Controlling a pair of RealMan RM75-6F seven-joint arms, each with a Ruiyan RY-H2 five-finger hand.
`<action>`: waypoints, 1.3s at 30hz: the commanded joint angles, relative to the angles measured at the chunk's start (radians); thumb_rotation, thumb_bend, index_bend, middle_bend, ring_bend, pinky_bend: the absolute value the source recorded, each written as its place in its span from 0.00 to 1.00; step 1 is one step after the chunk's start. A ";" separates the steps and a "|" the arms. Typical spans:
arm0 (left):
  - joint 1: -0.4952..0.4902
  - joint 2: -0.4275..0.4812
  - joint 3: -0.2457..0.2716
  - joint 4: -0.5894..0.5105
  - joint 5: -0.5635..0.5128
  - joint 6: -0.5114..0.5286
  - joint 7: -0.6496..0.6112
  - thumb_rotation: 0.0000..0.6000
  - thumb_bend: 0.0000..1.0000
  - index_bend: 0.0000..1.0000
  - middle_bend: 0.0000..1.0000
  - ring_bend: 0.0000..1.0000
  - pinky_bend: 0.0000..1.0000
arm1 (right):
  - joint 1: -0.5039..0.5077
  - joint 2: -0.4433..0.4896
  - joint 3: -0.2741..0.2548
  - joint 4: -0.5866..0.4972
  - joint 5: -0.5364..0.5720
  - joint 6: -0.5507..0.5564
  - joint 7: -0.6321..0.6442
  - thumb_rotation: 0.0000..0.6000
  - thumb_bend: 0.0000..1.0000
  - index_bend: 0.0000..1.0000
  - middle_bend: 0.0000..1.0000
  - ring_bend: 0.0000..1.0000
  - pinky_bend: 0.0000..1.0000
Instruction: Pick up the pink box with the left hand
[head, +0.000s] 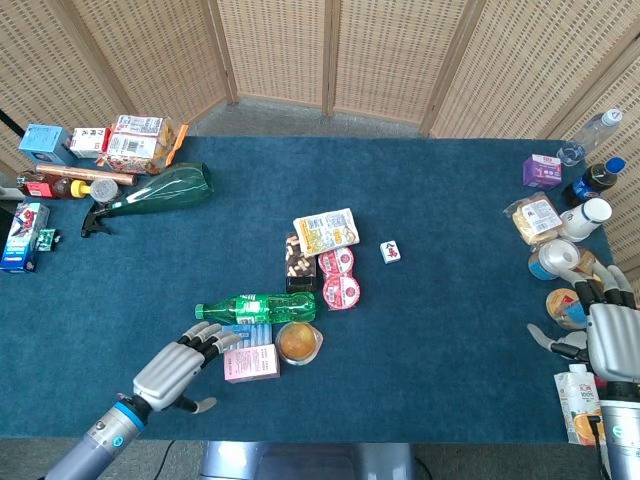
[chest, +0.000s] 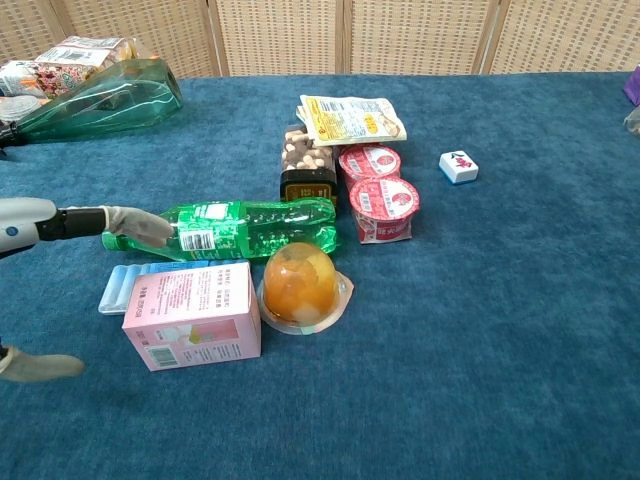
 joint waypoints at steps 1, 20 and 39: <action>-0.005 -0.033 -0.005 0.008 -0.036 -0.001 0.044 1.00 0.27 0.10 0.16 0.00 0.00 | -0.009 0.007 -0.003 0.002 -0.004 0.006 0.017 0.71 0.20 0.21 0.28 0.09 0.01; -0.013 -0.217 -0.031 0.102 -0.085 0.078 0.156 1.00 0.32 0.54 0.65 0.62 0.33 | -0.050 0.024 -0.011 0.017 -0.012 0.026 0.111 0.73 0.20 0.21 0.28 0.10 0.03; 0.031 -0.019 -0.149 0.060 0.112 0.320 -0.308 1.00 0.32 0.56 0.68 0.65 0.36 | -0.027 -0.019 -0.009 0.018 -0.025 -0.006 0.092 0.73 0.20 0.21 0.28 0.10 0.03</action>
